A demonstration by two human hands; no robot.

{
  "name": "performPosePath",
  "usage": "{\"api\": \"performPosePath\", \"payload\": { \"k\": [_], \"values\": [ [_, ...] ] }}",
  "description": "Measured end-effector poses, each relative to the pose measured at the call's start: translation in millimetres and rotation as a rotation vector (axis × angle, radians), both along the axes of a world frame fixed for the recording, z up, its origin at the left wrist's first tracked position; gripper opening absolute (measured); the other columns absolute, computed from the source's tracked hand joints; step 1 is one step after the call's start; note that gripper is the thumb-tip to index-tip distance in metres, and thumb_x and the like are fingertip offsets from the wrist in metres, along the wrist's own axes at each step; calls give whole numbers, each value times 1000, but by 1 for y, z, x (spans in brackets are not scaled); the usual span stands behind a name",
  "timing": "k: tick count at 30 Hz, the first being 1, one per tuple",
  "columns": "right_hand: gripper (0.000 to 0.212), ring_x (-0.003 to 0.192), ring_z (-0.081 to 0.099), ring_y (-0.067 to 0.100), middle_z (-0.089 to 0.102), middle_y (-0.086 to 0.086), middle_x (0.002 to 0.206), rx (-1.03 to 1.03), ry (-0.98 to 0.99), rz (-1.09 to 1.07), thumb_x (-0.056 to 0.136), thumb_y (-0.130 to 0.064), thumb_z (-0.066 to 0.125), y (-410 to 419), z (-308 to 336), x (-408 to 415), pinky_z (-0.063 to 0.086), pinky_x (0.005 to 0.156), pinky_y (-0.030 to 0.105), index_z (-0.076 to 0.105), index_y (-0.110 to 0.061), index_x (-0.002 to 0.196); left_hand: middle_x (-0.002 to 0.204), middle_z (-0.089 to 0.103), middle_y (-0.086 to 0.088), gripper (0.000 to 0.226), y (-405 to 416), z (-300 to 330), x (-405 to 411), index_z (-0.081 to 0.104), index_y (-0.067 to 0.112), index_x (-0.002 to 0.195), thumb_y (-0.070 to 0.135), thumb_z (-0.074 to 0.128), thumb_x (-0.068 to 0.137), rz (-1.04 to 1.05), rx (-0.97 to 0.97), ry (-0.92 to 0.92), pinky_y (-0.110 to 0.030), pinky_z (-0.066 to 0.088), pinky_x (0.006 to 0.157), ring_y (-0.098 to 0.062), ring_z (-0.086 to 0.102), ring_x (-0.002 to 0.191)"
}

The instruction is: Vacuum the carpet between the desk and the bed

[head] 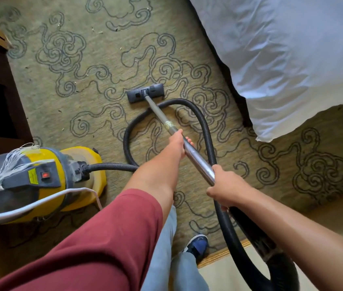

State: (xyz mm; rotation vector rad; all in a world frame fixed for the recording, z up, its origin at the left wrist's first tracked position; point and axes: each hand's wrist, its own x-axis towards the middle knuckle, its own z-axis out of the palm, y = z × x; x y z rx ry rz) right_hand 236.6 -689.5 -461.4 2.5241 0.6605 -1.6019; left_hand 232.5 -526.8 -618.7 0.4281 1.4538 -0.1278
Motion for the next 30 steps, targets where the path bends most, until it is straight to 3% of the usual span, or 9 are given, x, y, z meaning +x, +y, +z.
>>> {"api": "performPosePath", "payload": {
  "k": [4,9,13,15,20,22,24,28,30],
  "values": [
    [29,63,64,24,63,8,89,11,-61,35,87,-22,56,3,-6,4,55,59,33,42,-15,112,68,46,-6,23,1,4,4,50,5,103,29,53,102,-45,55,22,-29,46,54,-17,47,55],
    [24,54,66,21,62,6,84,53,-48,-36,86,-19,54,27,-16,9,52,51,31,42,-16,107,70,47,-7,23,28,-1,14,50,5,106,28,54,102,-98,82,6,-30,47,55,-17,48,57],
    [27,89,71,34,65,12,106,50,35,-91,86,-16,55,85,-30,0,59,79,46,42,-14,109,73,47,-7,24,88,-16,13,51,6,112,28,53,103,-128,146,60,-32,48,59,-18,49,57],
    [27,95,70,35,64,12,111,85,32,-131,85,-17,55,132,-44,9,59,83,46,41,-14,108,70,44,-8,22,136,-19,30,49,7,112,28,52,104,-153,144,8,-33,46,57,-19,47,56],
    [62,110,67,33,61,14,128,58,53,-124,85,-14,60,239,-49,42,58,89,42,34,-4,141,68,45,-10,22,235,-18,61,45,5,111,25,50,105,-200,258,42,-32,44,52,-20,46,53],
    [57,104,70,32,62,14,125,60,60,-175,88,-15,57,264,-49,55,61,79,40,36,-6,139,70,47,-11,23,258,-18,73,46,5,113,26,51,105,-207,241,25,-33,47,55,-20,48,55],
    [39,89,74,31,63,13,115,84,58,-229,88,-16,56,283,-48,65,63,66,39,43,-9,123,72,48,-11,25,278,-22,82,46,7,114,30,51,105,-173,216,-3,-33,47,56,-20,48,56],
    [33,87,74,34,61,15,110,105,92,-321,85,-16,62,327,-56,85,63,72,47,47,-8,114,96,61,-19,46,310,-18,93,43,7,129,42,54,102,-96,153,-56,-37,56,60,-27,60,72],
    [36,98,71,35,60,15,119,104,60,-282,86,-18,62,346,-60,93,60,82,47,47,-8,118,106,63,-25,56,315,-15,98,34,9,144,36,57,101,-87,119,-53,-39,60,52,-32,63,77]
  ]
}}
